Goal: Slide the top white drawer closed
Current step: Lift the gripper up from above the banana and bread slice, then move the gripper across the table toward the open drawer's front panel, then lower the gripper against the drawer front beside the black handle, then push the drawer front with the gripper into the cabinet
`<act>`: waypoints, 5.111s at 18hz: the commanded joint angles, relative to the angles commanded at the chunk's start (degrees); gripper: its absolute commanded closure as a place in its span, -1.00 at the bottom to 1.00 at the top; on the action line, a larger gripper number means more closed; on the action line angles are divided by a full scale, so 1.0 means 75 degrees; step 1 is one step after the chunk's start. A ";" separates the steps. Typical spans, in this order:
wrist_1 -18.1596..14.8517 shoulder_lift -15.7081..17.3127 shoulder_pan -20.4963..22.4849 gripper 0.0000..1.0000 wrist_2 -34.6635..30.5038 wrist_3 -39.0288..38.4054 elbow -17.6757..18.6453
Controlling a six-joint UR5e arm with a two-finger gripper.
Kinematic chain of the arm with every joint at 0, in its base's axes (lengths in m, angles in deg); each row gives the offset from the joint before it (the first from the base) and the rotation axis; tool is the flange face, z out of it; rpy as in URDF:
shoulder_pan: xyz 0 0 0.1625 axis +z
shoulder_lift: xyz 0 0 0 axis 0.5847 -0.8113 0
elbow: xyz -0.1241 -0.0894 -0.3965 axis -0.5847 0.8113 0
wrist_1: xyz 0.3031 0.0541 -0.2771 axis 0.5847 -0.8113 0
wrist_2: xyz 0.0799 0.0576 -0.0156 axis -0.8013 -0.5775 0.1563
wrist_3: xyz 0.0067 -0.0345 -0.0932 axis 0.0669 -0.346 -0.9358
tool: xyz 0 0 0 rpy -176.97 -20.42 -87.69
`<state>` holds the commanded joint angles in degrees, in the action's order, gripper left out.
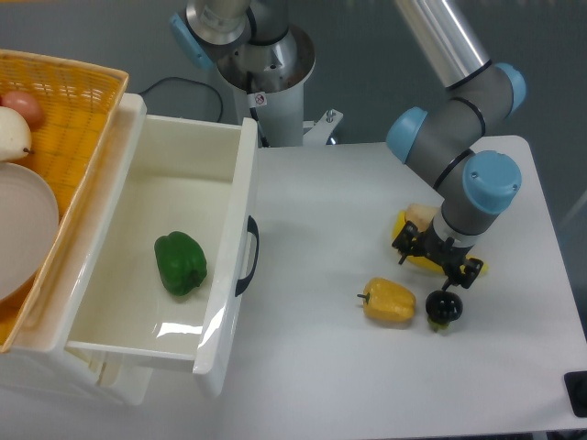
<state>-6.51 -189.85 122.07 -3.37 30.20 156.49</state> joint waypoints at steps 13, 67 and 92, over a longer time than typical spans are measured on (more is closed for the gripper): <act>-0.0399 0.0645 -0.0327 0.34 0.0377 -0.0562 0.0023; -0.2531 0.2402 -0.1453 0.93 0.3002 -0.2437 0.0785; -0.2449 0.2520 -0.1875 0.89 0.3061 -0.2672 0.0938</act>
<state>-24.88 -170.95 108.01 19.58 10.16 163.52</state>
